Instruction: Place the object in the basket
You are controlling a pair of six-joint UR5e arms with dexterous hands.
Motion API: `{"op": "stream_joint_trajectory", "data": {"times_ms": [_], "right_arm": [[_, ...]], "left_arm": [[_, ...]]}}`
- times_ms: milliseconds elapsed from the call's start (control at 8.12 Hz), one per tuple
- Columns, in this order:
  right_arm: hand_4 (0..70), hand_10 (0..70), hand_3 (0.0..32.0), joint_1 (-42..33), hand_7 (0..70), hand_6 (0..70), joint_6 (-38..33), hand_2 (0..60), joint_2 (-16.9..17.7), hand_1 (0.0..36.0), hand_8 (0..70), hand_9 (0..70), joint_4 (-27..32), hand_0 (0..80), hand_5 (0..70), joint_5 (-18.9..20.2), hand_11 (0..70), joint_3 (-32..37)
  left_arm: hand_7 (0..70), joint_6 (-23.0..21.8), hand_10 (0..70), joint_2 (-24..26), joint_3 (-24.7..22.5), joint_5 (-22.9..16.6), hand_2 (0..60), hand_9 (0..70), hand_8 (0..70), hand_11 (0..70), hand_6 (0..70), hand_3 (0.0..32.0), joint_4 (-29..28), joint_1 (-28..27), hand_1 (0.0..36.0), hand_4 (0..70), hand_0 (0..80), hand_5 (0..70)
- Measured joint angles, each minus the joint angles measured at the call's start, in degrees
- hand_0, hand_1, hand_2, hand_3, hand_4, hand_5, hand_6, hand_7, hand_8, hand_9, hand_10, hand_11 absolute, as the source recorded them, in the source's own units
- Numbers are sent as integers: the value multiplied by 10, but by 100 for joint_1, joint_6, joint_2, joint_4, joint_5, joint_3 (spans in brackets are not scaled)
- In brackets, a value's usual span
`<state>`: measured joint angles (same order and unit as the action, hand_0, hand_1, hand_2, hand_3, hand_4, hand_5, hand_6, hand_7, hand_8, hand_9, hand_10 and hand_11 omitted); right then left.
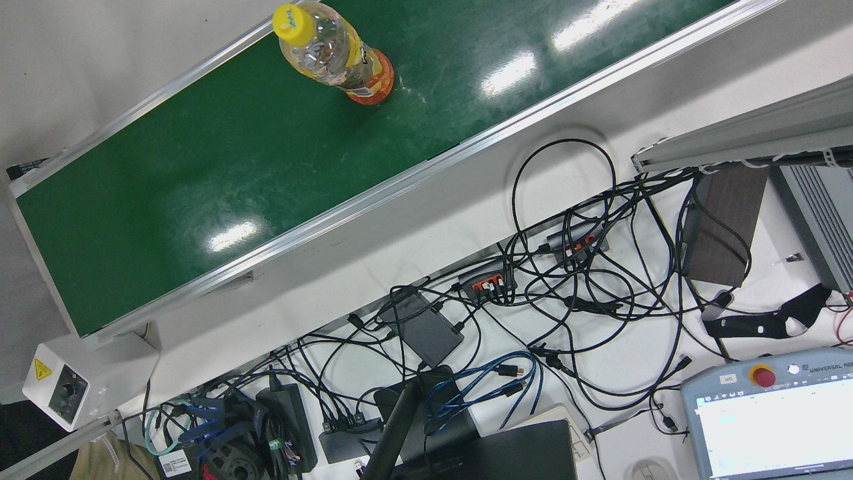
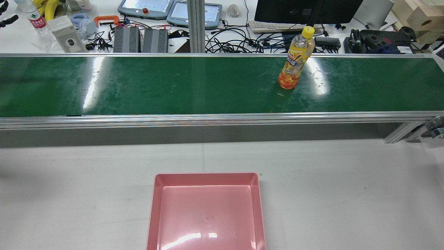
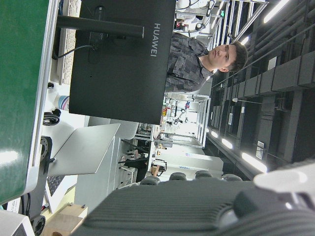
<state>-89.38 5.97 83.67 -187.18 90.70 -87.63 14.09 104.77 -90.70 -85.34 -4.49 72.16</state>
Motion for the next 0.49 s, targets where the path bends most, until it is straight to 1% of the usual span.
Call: {"op": "stream_joint_trajectory", "data": {"times_ms": [246,492], "right_arm": [[0,0,0,0,0,0,0,0,0,0,0,0,-1,0,0,0,0,0],[0,0,0,0,0,0,1,0,0,0,0,0,0,0,0,0,0,-5]], "left_arm": [[0,0,64,0,2,0,89,7,0,111,10,0,1,0,145,0,473,142],[0,-3,62,0,2,0,88,8,0,108,9,0,1,-2,147,1,477,146]]}}
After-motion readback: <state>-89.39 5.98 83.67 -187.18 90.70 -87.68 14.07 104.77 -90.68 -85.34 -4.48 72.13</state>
